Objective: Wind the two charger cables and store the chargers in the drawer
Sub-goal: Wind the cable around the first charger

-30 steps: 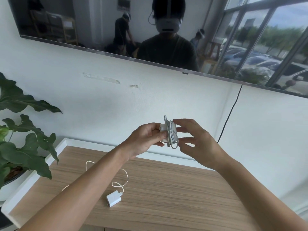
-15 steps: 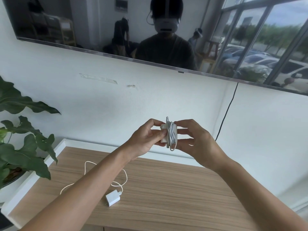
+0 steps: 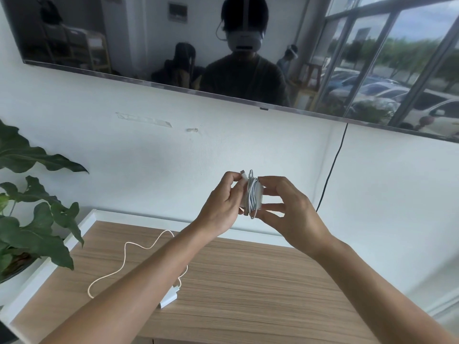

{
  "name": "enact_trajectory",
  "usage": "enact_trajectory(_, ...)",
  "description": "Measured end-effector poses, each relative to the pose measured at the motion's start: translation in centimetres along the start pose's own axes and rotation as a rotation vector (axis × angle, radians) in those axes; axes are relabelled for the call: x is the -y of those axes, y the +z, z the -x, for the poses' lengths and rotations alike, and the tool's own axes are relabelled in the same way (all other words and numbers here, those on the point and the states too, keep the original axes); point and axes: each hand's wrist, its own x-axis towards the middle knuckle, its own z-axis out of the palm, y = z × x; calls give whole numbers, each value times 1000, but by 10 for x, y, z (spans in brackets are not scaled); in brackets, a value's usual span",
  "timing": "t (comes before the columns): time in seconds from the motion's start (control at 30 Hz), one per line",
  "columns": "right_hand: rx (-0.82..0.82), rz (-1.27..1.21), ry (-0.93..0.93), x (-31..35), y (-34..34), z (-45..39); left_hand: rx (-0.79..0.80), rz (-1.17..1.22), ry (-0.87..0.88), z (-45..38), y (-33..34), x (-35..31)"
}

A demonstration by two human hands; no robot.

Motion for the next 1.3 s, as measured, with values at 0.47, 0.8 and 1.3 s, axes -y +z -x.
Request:
enact_trajectory(0.47, 64, -140, 107, -12, 4, 17, 15, 54, -80, -4, -7, 15)
enact_trajectory(0.8, 88, -260, 182, -27, 0, 16, 143, 339, -231, -6, -12, 20)
enact_trajectory(1.3, 128, 103, 28, -30, 5, 20, 150, 510, -361, -5, -11, 20)
